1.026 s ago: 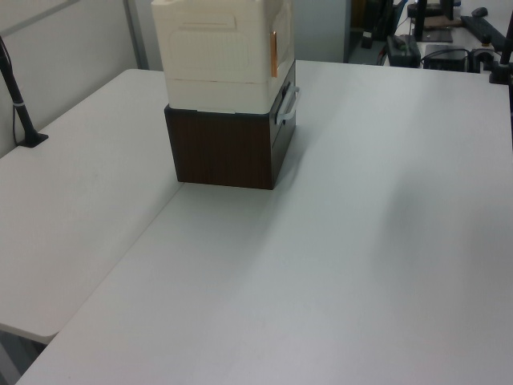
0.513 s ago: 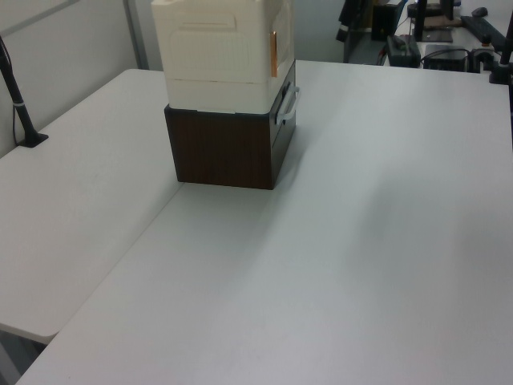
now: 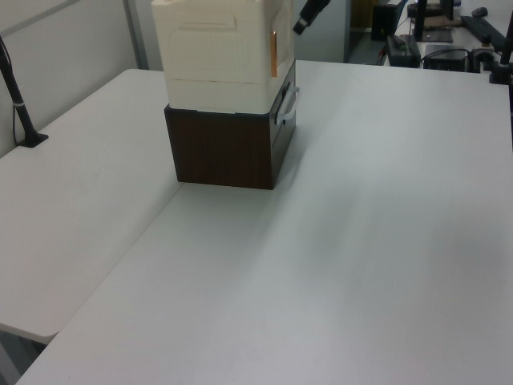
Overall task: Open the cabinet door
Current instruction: 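Move the open gripper down onto the cabinet door's edge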
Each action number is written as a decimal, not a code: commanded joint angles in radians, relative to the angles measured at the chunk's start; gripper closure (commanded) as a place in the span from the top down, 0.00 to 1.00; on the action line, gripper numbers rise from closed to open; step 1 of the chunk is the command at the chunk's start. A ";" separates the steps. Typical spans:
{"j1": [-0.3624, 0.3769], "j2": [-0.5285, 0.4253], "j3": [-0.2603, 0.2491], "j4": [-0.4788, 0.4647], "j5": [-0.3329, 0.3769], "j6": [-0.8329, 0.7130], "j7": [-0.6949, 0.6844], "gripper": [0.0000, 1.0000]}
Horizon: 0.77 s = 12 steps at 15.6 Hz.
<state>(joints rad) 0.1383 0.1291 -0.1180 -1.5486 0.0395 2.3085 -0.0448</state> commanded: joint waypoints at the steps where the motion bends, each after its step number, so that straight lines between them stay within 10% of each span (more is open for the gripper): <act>1: 0.010 0.018 0.024 0.007 -0.001 0.051 -0.012 0.57; 12: 0.009 0.078 0.061 0.009 0.016 0.190 0.014 0.47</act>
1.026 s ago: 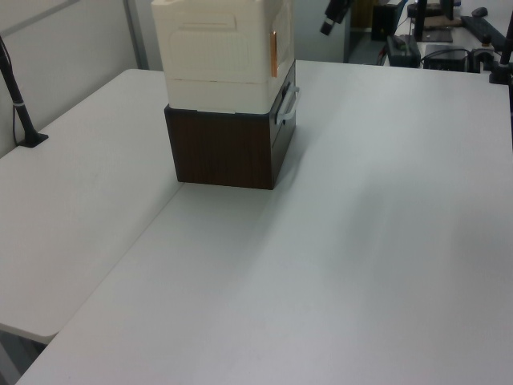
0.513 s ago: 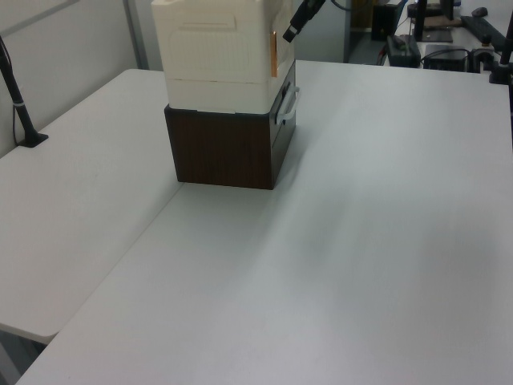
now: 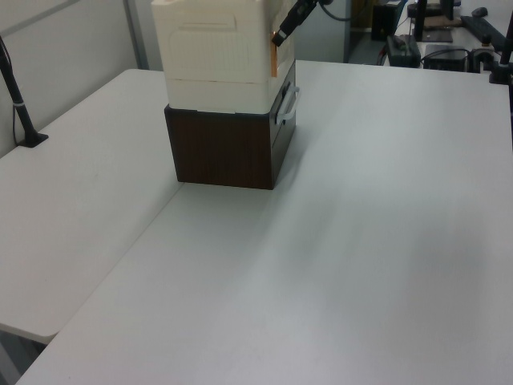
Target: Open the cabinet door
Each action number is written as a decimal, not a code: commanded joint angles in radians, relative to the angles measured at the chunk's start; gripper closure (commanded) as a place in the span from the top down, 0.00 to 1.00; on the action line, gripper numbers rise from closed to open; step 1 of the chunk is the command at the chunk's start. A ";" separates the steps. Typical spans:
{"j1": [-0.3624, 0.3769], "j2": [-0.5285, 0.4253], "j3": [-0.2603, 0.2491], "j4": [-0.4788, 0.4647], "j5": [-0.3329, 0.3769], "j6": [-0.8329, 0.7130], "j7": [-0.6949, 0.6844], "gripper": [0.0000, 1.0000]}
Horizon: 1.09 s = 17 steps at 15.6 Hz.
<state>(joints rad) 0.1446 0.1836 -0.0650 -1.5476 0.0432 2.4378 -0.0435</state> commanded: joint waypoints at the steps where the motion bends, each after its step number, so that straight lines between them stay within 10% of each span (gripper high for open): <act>1: 0.003 0.034 0.011 0.006 0.012 0.085 0.025 0.47; 11: -0.010 0.059 0.011 0.006 0.017 0.162 0.047 0.02; 17: -0.020 0.048 0.011 0.000 0.014 0.155 0.039 0.00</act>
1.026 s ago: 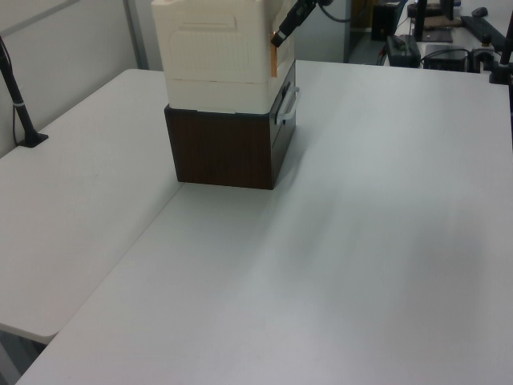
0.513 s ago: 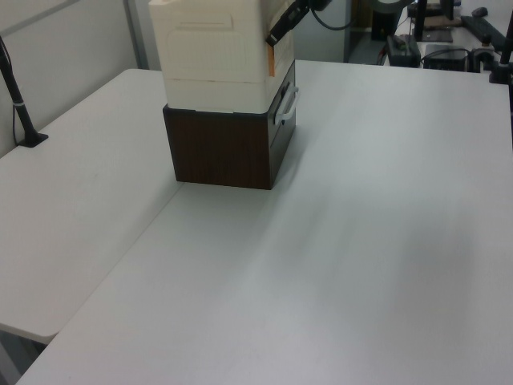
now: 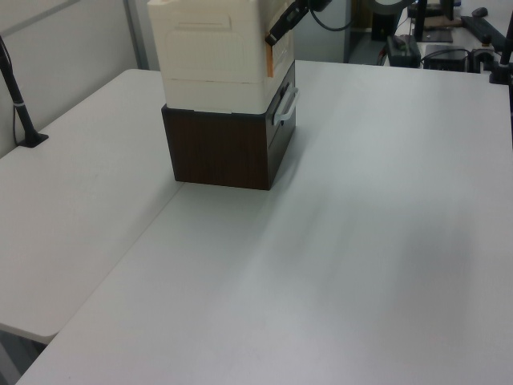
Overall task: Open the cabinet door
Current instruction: 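Pull the door edge outward, swinging the door open on its hinge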
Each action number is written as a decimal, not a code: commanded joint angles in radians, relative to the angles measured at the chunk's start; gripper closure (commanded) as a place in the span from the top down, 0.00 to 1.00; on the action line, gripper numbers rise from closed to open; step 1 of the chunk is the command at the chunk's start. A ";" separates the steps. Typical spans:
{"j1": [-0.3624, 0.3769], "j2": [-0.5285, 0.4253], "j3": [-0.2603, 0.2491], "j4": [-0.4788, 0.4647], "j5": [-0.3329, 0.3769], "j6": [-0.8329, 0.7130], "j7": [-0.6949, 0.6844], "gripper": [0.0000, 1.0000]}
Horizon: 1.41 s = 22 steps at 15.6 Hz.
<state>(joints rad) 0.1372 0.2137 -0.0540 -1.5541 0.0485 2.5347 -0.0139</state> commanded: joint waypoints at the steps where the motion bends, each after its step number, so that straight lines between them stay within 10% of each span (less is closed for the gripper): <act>1: -0.016 0.012 0.000 0.002 0.008 0.053 0.009 0.00; 17: -0.115 -0.141 0.000 -0.024 0.007 -0.486 -0.132 0.02; 18: -0.143 -0.170 0.000 -0.034 0.008 -0.538 -0.152 0.11; 21: -0.211 -0.224 -0.004 -0.034 0.005 -0.710 -0.166 1.00; 22: -0.223 -0.238 -0.010 -0.032 0.002 -0.749 -0.166 1.00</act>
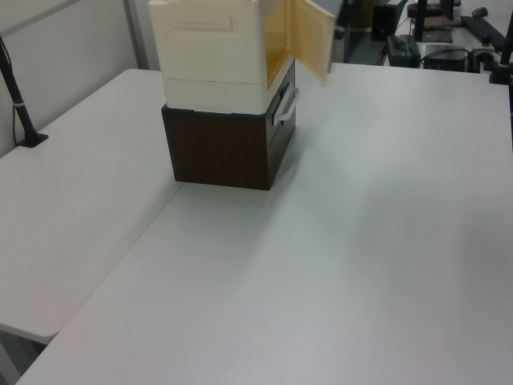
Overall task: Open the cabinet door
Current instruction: 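Pull the door edge outward, swinging the door open on its hinge, then release the door and lift the gripper away from it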
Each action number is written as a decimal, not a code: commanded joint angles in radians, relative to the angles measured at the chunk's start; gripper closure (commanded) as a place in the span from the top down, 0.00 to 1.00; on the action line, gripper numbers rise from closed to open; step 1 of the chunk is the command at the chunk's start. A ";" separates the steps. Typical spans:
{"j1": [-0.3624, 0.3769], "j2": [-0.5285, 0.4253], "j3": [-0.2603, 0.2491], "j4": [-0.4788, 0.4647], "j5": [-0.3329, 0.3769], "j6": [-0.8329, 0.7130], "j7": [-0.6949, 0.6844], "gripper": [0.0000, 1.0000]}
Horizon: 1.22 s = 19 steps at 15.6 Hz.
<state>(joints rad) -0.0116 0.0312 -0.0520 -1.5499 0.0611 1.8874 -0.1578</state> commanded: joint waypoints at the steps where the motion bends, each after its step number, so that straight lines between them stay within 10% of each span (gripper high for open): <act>1: -0.088 -0.063 -0.022 -0.036 -0.010 -0.122 -0.022 1.00; 10: -0.235 -0.066 -0.115 -0.012 -0.018 -0.071 -0.023 1.00; 19: -0.205 -0.085 -0.121 0.067 -0.003 -0.083 -0.006 1.00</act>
<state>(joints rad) -0.2550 -0.0402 -0.1838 -1.4843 0.0551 1.7997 -0.1745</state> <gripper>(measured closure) 0.000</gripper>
